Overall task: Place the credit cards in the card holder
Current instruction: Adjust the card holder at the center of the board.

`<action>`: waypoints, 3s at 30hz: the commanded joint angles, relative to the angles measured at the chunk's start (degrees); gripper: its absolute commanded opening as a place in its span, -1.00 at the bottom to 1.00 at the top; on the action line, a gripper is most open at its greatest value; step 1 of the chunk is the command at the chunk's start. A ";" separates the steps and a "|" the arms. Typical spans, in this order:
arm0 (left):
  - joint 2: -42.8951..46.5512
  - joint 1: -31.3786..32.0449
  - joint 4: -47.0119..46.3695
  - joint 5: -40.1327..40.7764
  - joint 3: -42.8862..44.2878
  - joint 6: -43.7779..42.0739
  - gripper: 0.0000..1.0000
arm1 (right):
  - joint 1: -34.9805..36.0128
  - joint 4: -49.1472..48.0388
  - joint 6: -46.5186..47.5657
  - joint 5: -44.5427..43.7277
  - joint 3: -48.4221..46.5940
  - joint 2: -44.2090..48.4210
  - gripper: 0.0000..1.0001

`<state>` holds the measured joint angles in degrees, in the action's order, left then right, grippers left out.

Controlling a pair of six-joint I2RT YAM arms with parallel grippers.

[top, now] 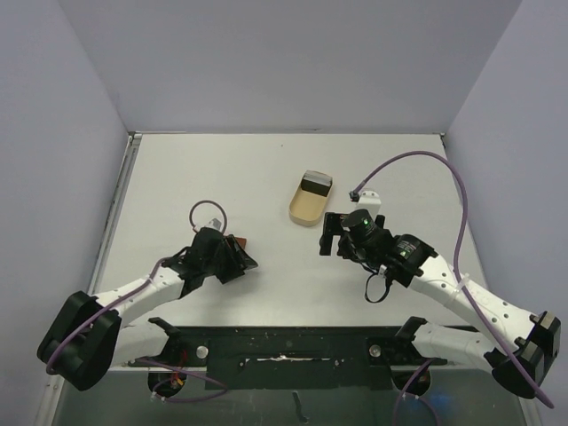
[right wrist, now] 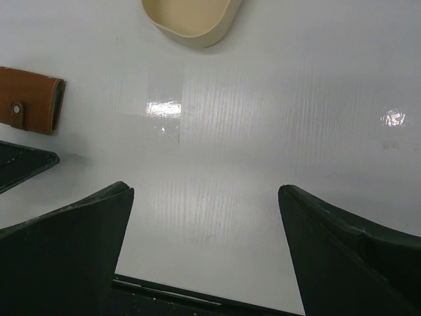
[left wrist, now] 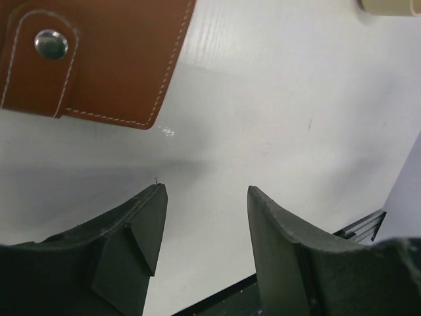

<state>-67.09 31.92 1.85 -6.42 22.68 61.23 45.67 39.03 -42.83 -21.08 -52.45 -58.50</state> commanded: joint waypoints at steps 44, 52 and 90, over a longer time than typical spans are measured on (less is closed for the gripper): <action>-3.28 -1.06 9.43 0.30 14.65 -13.37 -0.20 | -0.41 1.13 -10.39 -0.93 0.33 4.59 0.98; -12.66 -11.79 17.39 -1.99 25.63 -31.80 0.13 | 0.19 -1.97 -7.62 0.31 0.63 4.47 0.98; -19.65 -3.80 8.17 -4.11 25.94 -21.79 -0.13 | 0.47 0.61 -9.32 -0.22 1.29 6.53 0.96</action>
<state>-88.38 28.40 12.93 -15.38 46.02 37.23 45.82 40.93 -51.48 -20.75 -50.76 -53.41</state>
